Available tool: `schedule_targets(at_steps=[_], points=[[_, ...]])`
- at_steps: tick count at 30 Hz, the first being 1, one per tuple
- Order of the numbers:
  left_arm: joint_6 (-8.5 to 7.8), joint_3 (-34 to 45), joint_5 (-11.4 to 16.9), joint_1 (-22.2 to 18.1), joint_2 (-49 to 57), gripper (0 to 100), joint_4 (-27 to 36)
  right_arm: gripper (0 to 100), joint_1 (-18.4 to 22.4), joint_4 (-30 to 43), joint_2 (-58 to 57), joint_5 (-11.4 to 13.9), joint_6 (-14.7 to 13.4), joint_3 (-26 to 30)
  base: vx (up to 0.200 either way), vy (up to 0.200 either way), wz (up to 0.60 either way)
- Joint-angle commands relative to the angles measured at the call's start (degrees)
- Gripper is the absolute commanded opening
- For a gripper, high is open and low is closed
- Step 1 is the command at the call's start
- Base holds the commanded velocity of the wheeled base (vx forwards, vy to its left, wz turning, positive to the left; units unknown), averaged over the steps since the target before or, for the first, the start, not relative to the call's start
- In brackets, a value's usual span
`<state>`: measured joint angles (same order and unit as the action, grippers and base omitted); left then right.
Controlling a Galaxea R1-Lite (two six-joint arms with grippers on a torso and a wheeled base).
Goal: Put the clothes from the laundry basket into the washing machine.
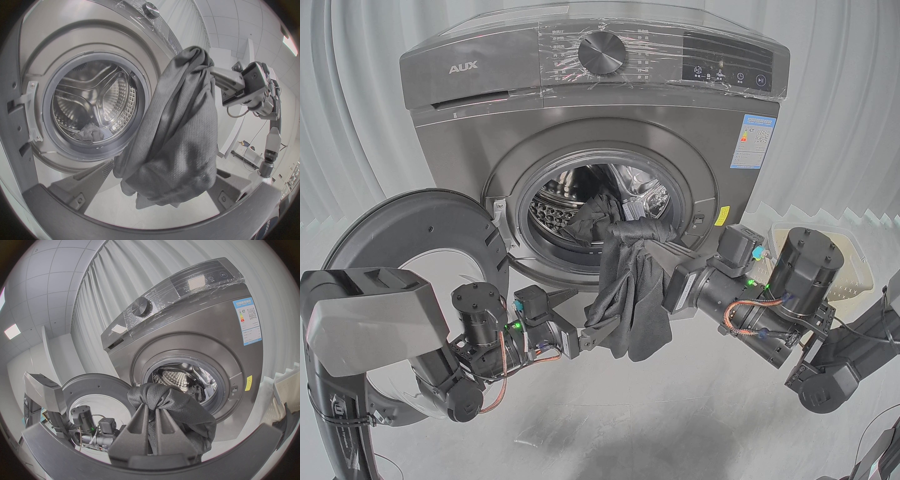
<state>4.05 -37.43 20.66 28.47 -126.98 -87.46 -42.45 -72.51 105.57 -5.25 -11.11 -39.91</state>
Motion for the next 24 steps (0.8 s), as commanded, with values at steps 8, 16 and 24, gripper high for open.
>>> schedule_targets(at_steps=[8, 16, 24], points=[[0.17, -3.97, -0.80, 0.01, -4.42, 100, -0.87, 0, 0.00, 0.00, -0.19, -0.02, 0.03, 0.10, 0.000, 0.000, 0.00], [0.61, -3.80, -0.71, -0.34, -0.90, 100, -0.87, 0, 0.08, 0.00, 0.16, -0.02, 0.03, 0.10, 0.000, 0.000, 0.00], [0.17, -3.71, -0.80, -0.52, -0.99, 0, -0.87, 0, 0.00, 0.00, 0.16, -0.20, 0.03, 0.19, 0.000, 0.000, 0.00]])
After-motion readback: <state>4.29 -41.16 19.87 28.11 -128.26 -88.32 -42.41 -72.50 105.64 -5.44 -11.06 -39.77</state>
